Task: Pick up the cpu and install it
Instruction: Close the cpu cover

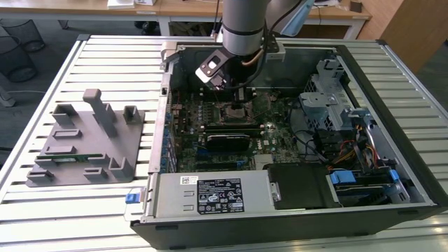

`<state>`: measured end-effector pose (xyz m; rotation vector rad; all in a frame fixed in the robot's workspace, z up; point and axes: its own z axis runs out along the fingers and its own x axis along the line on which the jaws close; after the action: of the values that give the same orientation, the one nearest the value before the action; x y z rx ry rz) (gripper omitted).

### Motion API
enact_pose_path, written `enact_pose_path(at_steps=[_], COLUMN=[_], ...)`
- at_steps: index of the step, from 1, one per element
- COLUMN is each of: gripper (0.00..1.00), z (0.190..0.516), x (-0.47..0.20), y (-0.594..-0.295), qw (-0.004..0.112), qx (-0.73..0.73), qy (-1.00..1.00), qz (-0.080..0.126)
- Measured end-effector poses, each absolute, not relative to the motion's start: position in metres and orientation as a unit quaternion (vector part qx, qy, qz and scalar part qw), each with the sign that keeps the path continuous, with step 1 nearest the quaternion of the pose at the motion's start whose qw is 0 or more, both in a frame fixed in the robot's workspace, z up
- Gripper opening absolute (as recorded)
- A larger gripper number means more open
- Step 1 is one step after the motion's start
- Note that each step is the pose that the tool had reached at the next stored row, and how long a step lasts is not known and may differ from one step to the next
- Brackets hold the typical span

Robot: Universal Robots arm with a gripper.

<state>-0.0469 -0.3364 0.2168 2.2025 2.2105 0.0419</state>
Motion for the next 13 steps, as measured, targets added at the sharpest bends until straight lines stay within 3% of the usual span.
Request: enact_pose_path(at_steps=[13], gripper=[0.11], z=[0.2249], x=[-0.0469], y=[-0.3364], qw=[0.010], qx=[0.706], qy=[0.708], qz=[0.013])
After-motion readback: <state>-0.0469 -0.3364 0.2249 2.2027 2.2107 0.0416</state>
